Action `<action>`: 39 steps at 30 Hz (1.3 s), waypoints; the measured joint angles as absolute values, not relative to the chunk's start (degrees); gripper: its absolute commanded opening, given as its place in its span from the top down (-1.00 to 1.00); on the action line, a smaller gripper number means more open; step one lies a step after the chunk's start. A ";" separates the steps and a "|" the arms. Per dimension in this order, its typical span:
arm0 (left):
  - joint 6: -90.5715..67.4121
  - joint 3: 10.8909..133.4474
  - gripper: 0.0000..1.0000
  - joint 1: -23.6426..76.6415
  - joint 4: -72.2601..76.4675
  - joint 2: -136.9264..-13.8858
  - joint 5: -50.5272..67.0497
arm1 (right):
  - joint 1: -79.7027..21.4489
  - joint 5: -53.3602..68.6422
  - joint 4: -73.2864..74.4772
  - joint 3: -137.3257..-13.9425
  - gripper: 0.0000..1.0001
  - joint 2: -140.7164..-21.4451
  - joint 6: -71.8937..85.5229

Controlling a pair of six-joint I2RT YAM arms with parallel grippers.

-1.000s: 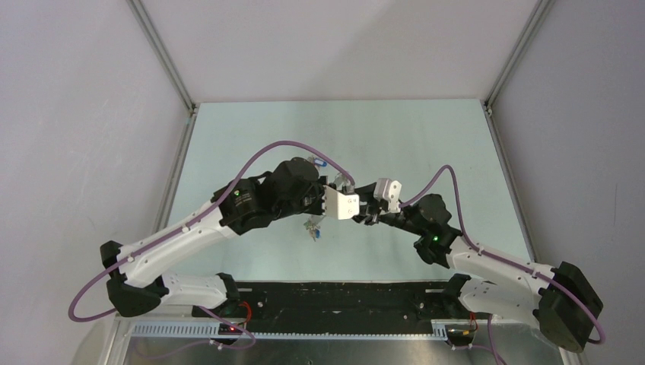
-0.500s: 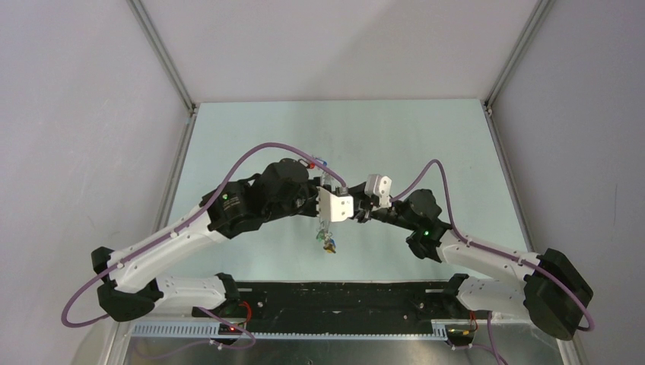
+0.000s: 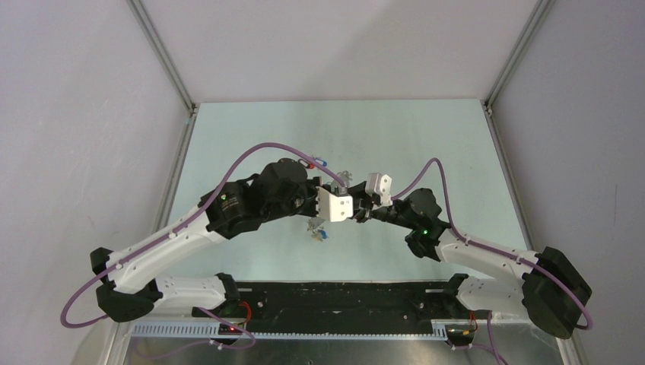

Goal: Remove the keys from the keyring

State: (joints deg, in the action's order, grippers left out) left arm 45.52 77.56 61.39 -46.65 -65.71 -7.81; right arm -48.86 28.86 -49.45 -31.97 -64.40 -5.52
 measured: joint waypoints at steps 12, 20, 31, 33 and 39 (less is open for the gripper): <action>45.52 77.32 1.00 61.39 -46.09 -65.56 -7.27 | -48.38 28.77 -49.41 -32.51 1.00 -64.60 -4.21; 45.54 75.64 1.00 61.34 -43.97 -65.19 -7.11 | -45.32 31.05 -46.06 -32.51 1.00 -61.60 -0.38; 44.93 75.64 1.00 59.46 -41.98 -65.04 -2.94 | -43.09 34.35 -47.44 -32.51 1.00 -57.71 7.55; 44.40 75.64 1.00 58.04 -41.58 -65.04 -0.58 | -43.07 35.00 -48.07 -32.51 1.00 -57.71 8.93; 42.85 75.61 1.00 53.84 -40.71 -64.84 8.91 | -42.39 36.36 -50.83 -32.51 1.00 -57.71 13.23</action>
State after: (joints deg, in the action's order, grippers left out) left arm 42.85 75.61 53.84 -40.71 -64.84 8.91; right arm -42.39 36.36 -50.83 -32.51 -57.71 13.23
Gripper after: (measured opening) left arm 0.024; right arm 0.010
